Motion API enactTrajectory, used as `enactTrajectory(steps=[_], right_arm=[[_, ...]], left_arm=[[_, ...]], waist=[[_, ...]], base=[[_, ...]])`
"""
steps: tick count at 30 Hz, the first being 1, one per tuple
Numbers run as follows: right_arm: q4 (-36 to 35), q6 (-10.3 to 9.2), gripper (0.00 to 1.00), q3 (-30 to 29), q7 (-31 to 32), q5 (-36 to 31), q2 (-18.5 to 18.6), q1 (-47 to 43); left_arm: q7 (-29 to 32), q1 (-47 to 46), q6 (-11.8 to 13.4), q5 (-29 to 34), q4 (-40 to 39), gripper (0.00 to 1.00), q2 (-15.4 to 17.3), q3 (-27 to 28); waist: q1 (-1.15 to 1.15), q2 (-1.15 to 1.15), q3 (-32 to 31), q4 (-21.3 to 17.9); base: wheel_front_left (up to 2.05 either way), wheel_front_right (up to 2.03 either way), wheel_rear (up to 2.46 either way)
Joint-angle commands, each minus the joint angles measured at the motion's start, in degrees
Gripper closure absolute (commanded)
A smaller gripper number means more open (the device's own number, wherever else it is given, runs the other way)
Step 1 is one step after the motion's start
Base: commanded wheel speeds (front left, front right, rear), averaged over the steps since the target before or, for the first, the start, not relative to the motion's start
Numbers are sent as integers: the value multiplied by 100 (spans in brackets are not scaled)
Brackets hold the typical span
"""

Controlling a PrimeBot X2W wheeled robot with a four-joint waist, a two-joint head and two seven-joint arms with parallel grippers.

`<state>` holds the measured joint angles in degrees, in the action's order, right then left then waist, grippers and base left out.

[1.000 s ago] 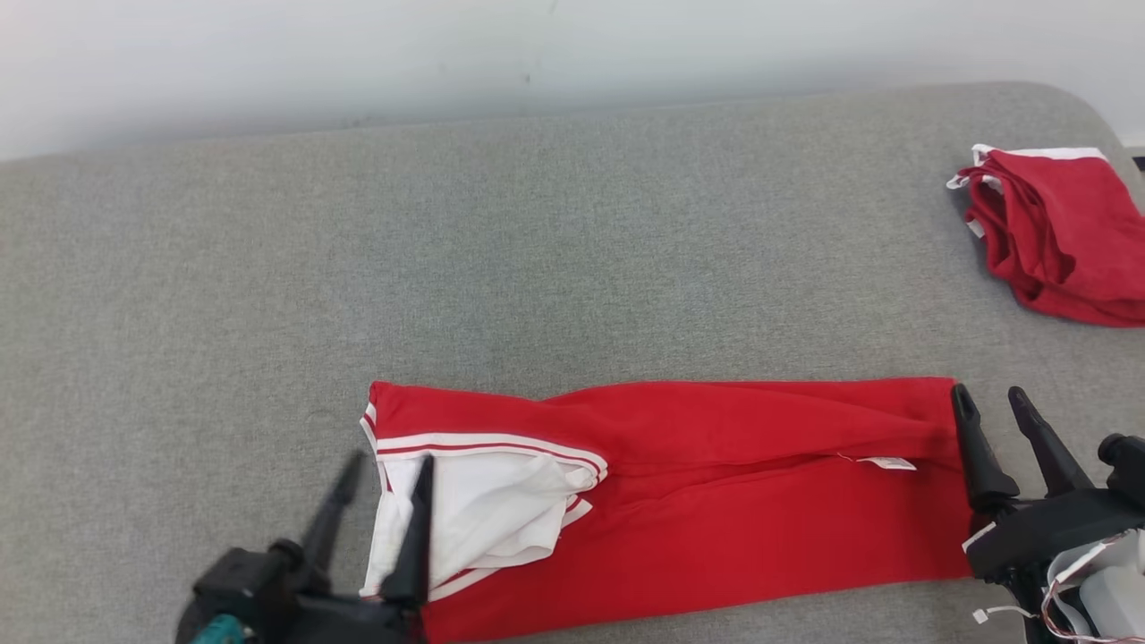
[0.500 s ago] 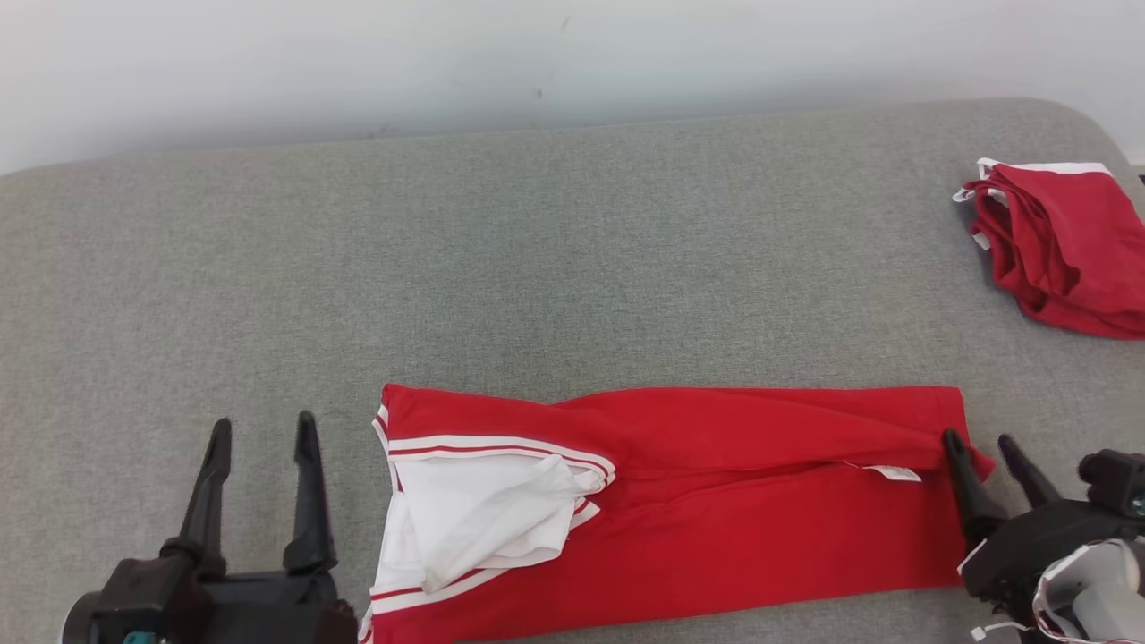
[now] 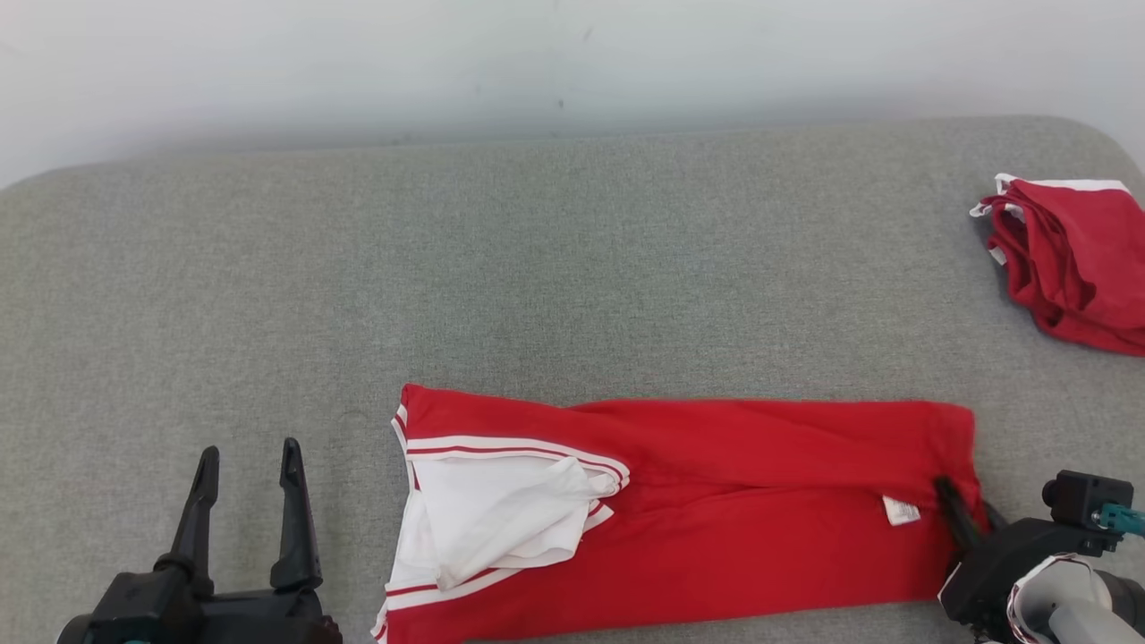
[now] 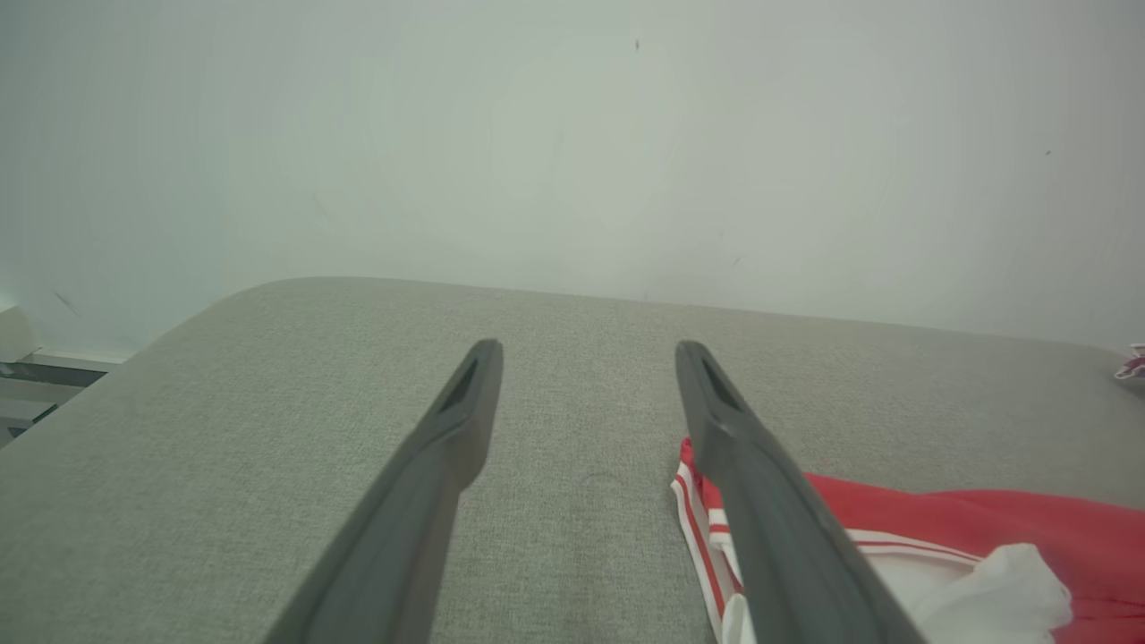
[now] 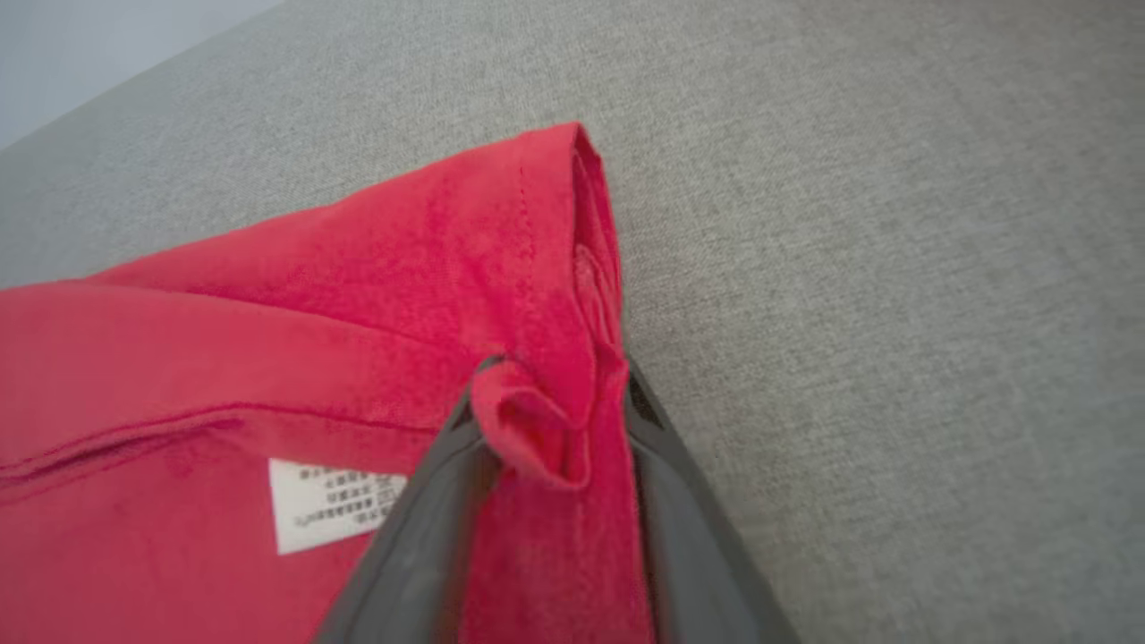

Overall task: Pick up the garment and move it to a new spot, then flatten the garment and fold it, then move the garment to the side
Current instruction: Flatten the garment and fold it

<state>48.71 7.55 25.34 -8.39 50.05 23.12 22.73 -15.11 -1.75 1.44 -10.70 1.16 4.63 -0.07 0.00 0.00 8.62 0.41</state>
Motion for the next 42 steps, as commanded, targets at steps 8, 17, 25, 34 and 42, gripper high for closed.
enactTrajectory(steps=[8, 17, 25, 34, 42], right_arm=[[367, -18, 100, -15, -292, 238, 418, 96], [411, -17, 100, -81, -494, 301, 976, 190], [-551, -16, 100, 281, -528, 167, 650, 199], [-1966, -16, 100, 796, -167, -13, 9, 25], [-2611, -16, 100, 988, 165, -268, -659, -45]], left_arm=[[-2, 115, -171, 148, 74, 0, -114, 244], [-1, 208, -277, 227, 77, 0, -156, 394], [-1, 240, -286, 231, 78, 0, -171, 510], [-1, 170, -298, 218, 157, 0, -172, 438], [-2, 134, -295, 211, 239, 0, -173, 404]], waist=[[0, 0, -219, -118], [0, 0, -359, -233], [0, 0, -373, -381], [0, 0, -353, -332], [0, 0, -322, -195]], base=[[0, 0, 0], [0, 0, 0], [0, 0, 0], [0, 0, 0], [0, 0, 0]])
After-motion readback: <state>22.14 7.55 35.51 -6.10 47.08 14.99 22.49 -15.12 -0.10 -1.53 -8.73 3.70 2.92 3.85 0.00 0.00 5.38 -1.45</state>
